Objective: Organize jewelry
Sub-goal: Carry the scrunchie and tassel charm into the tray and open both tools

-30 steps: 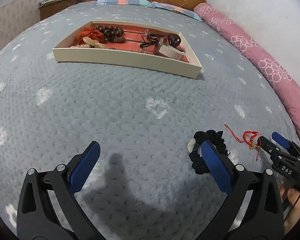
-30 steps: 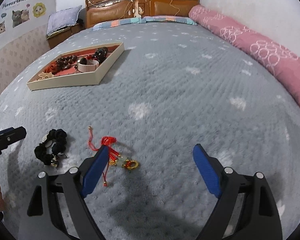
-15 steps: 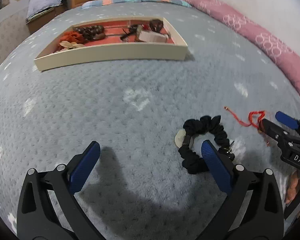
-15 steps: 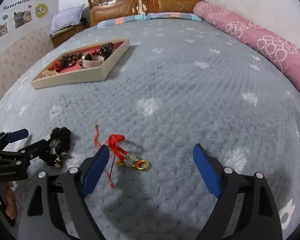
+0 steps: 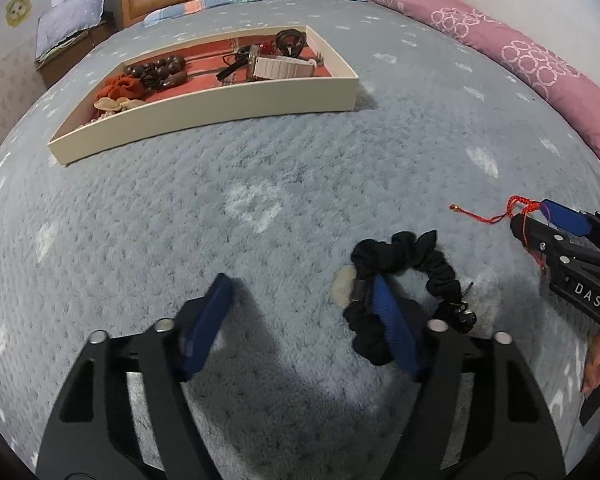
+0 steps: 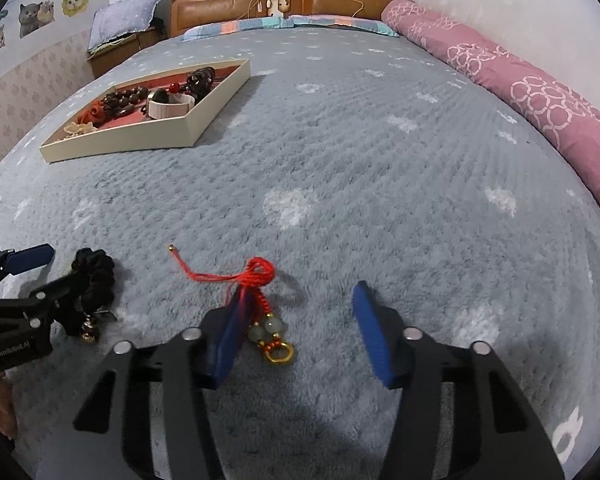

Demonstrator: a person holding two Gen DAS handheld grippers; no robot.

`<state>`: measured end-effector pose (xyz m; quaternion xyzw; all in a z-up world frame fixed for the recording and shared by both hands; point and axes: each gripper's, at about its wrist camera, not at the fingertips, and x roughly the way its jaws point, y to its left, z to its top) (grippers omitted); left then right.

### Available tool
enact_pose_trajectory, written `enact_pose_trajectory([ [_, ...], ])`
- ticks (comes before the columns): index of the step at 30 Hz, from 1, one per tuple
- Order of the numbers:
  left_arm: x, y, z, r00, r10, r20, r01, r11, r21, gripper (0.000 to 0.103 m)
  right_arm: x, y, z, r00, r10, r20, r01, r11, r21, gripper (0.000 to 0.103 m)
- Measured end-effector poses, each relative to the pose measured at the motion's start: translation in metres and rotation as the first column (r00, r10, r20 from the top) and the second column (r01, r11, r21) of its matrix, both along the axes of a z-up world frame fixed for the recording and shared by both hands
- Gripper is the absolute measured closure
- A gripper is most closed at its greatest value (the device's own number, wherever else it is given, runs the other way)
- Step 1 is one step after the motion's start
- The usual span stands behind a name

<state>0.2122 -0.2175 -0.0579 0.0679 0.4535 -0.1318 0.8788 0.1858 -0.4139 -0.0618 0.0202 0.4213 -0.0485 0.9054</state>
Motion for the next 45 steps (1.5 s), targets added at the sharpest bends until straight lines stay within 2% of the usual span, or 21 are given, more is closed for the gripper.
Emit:
enact_pose_trajectory([
  [1,0.0,0.001,0.001,1.0,0.0,0.003,0.0,1.0,-0.001,0.049,0.0,0.0,0.001,1.0,-0.001,0.002,0.001,1.0,0.0,0.064],
  [2,0.0,0.001,0.001,1.0,-0.006,0.005,0.006,1.0,-0.006,0.053,-0.001,0.0,0.001,1.0,-0.002,0.004,0.002,1.0,0.001,0.068],
  [4,0.0,0.001,0.002,1.0,-0.019,0.012,0.019,1.0,-0.002,0.076,-0.001,-0.001,0.002,1.0,-0.005,0.005,0.005,1.0,-0.002,0.08],
  [6,0.001,0.003,0.003,0.999,-0.03,0.01,0.03,0.999,-0.013,0.083,-0.002,0.0,0.002,1.0,-0.008,0.007,0.008,1.0,-0.003,0.085],
  [10,0.003,0.007,0.005,0.998,-0.059,0.009,0.06,0.998,-0.033,0.083,-0.002,0.003,0.006,1.0,-0.024,0.015,0.025,1.0,-0.008,0.096],
  [15,0.008,0.02,0.014,0.996,-0.082,0.025,0.083,0.995,-0.05,0.083,-0.002,0.012,0.02,0.999,-0.029,0.046,0.03,1.0,-0.008,0.098],
  [18,0.012,0.036,0.03,0.995,-0.085,0.056,0.088,0.994,-0.061,0.083,0.001,0.019,0.035,0.997,-0.028,0.071,0.029,1.0,-0.01,0.098],
  [26,0.032,0.094,0.095,0.984,-0.069,0.166,0.081,0.994,-0.068,0.083,0.018,0.05,0.086,0.988,-0.01,0.154,0.013,1.0,-0.02,0.098],
  [33,0.062,0.142,0.135,0.975,-0.038,0.217,0.055,0.996,-0.076,0.083,0.052,0.082,0.126,0.978,0.008,0.208,-0.008,1.0,0.002,0.098],
  [36,0.081,0.162,0.142,0.975,-0.006,0.222,0.028,0.995,-0.096,0.083,0.073,0.099,0.137,0.975,0.017,0.221,-0.019,1.0,0.005,0.098],
  [41,0.111,0.181,0.147,0.973,0.014,0.232,0.01,0.995,-0.104,0.083,0.108,0.121,0.143,0.973,0.035,0.229,-0.043,0.999,0.028,0.098],
  [45,0.136,0.187,0.144,0.972,0.026,0.233,-0.002,0.995,-0.102,0.083,0.139,0.139,0.134,0.975,0.052,0.217,-0.063,0.997,0.045,0.098],
])
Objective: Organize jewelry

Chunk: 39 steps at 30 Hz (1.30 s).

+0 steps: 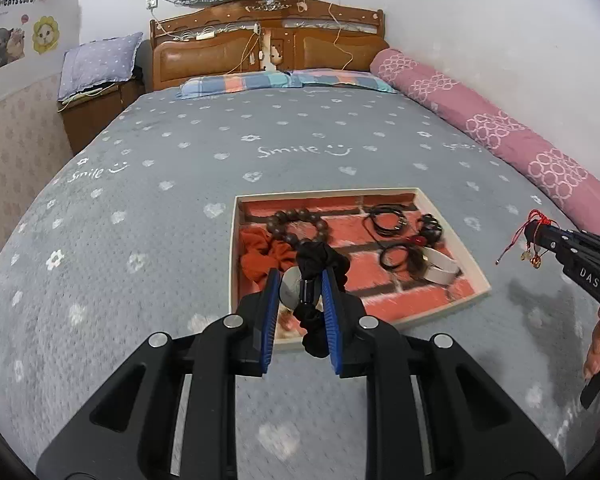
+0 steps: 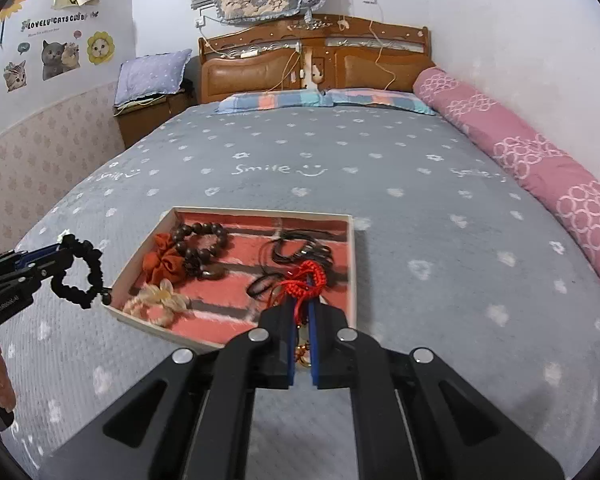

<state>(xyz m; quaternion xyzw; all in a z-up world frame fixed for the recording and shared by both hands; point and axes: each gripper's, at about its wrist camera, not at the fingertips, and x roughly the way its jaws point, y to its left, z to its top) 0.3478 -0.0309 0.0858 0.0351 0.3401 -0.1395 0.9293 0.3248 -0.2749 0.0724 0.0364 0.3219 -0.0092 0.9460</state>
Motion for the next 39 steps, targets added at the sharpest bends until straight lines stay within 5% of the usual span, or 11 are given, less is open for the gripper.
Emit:
enact_pose_trajectory([
  [13,0.054,0.007,-0.073,0.994,0.035,-0.099,-0.037,0.999,-0.015,0.083,0.05,0.017,-0.065,0.995,0.01,-0.097,-0.01,1.0,0.008,0.098],
  [23,0.059,0.005,-0.09,0.992,0.048,-0.12,-0.044,0.998,0.036,0.078,0.063,0.016,-0.087,0.989,0.022,-0.147,-0.022,1.0,-0.001,0.096],
  [24,0.06,0.005,-0.089,0.991,0.05,-0.126,-0.046,0.998,0.035,0.068,0.064,0.015,-0.086,0.988,0.022,-0.15,-0.022,1.0,0.001,0.092],
  [27,0.057,0.005,-0.085,0.992,0.053,-0.113,-0.048,0.998,0.045,0.052,0.065,0.013,-0.085,0.988,0.02,-0.156,-0.019,1.0,0.008,0.049],
  [33,0.045,0.007,-0.084,0.991,0.05,-0.121,-0.047,0.998,0.033,0.046,0.059,0.007,-0.087,0.985,0.019,-0.172,-0.017,1.0,0.016,0.049],
  [36,0.031,0.011,-0.08,0.993,0.053,-0.107,-0.053,0.999,0.007,0.03,0.051,0.003,-0.087,0.985,0.018,-0.172,-0.016,1.0,0.009,0.046],
  [39,0.011,0.016,-0.076,0.995,0.053,-0.087,-0.053,0.999,0.001,0.026,0.04,-0.002,-0.084,0.986,0.018,-0.168,-0.016,1.0,0.018,0.038],
])
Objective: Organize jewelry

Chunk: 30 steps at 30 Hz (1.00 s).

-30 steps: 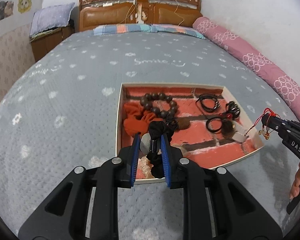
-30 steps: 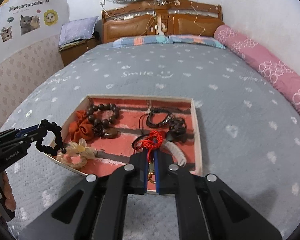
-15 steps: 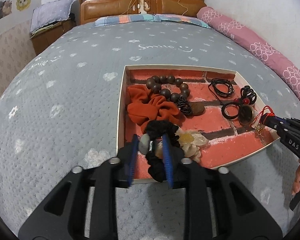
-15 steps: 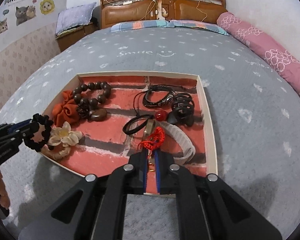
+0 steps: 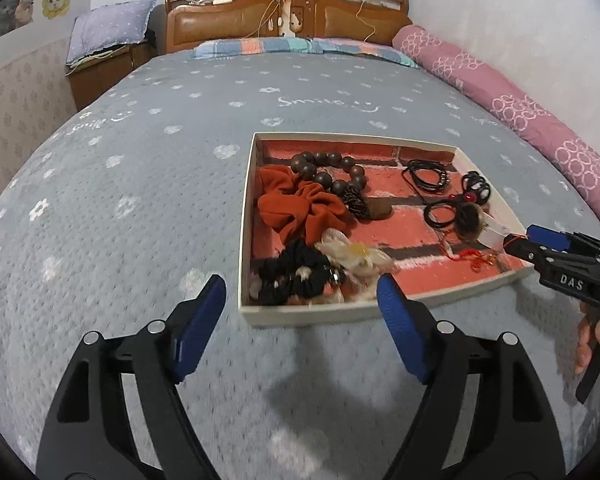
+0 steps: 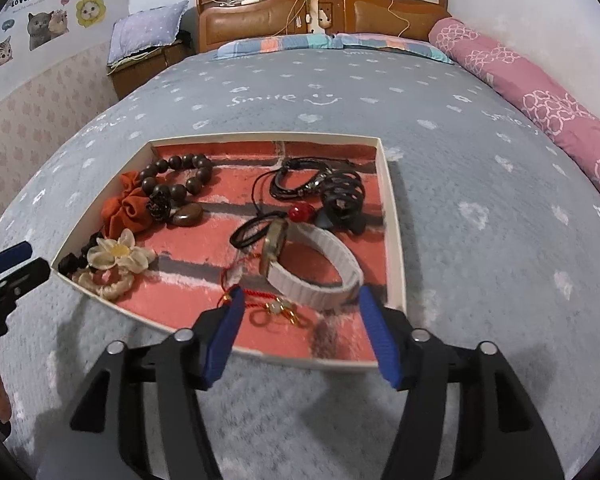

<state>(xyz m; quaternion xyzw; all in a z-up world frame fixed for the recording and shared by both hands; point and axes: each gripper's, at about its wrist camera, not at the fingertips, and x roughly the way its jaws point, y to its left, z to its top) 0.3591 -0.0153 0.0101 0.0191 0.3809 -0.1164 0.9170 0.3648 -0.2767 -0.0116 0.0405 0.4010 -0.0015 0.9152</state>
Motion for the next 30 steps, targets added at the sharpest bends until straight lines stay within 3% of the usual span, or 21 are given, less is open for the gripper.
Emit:
enact_pose_trajectory([
  [3,-0.017,0.006,0.004,1.0,0.007,0.009,-0.007,1.0,-0.01,0.02,-0.017,-0.005,0.004,1.0,-0.008,0.008,0.008,1.0,0.002,0.029],
  [10,-0.077,0.027,0.023,0.995,0.054,0.085,-0.051,0.998,-0.035,0.005,-0.073,-0.013,0.016,0.998,-0.026,0.056,0.026,1.0,0.012,0.02],
  [21,-0.185,0.028,0.031,0.974,0.083,0.21,-0.08,0.997,-0.02,0.005,-0.199,0.014,0.044,0.968,-0.042,0.249,0.048,0.999,-0.02,0.007],
  [30,-0.25,0.022,0.013,0.949,0.12,0.293,-0.105,0.992,-0.065,0.005,-0.265,0.044,0.031,0.93,-0.037,0.365,0.07,0.994,-0.08,0.004],
])
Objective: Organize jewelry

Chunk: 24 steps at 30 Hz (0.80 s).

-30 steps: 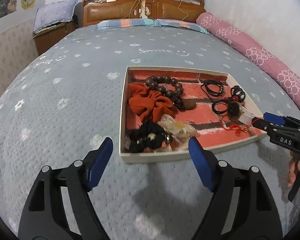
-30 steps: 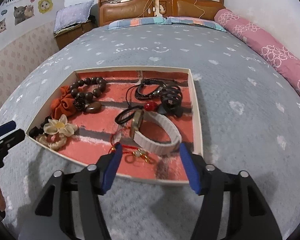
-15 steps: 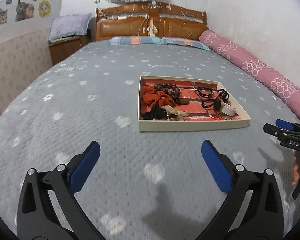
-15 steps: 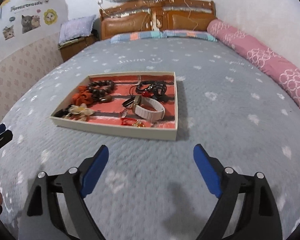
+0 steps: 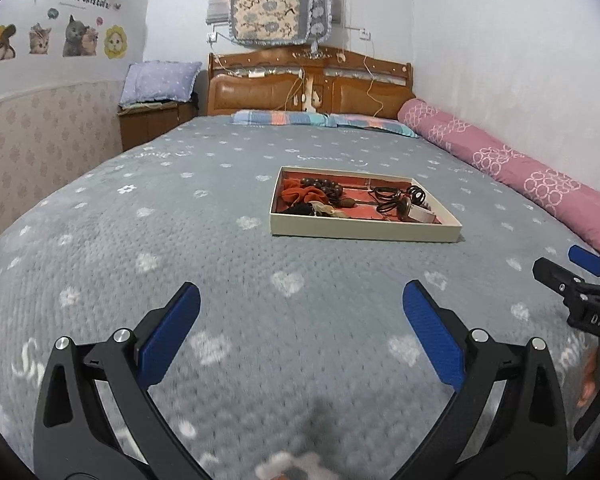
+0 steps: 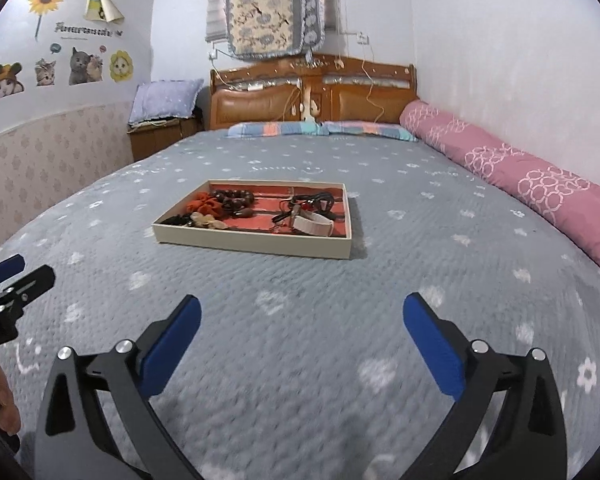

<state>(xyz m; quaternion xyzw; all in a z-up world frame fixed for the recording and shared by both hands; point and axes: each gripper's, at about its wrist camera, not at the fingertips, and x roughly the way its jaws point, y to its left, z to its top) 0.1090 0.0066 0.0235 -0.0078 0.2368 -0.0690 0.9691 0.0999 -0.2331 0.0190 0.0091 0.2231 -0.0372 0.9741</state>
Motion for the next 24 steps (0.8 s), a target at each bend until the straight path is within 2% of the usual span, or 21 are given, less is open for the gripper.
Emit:
enact_pose_trajectory([
  [5,-0.022,-0.006,-0.012,0.998,0.016,0.056,-0.016,1.0,-0.001,0.005,-0.028,0.002,-0.005,0.997,-0.017,0.08,0.017,1.0,-0.003,0.004],
  [9,-0.031,-0.015,-0.016,0.996,0.013,0.088,-0.015,0.999,0.028,0.005,-0.04,-0.001,-0.011,0.993,-0.032,0.117,0.034,0.999,-0.017,0.004],
  [15,-0.04,-0.018,-0.02,0.989,0.037,0.144,-0.044,0.998,0.048,0.005,-0.043,0.0,-0.017,0.99,-0.034,0.136,0.036,0.999,-0.013,0.004],
  [24,-0.041,-0.017,-0.021,0.988,0.033,0.148,-0.041,0.998,0.049,0.005,-0.045,-0.001,-0.02,0.988,-0.047,0.145,0.048,0.999,-0.007,0.004],
])
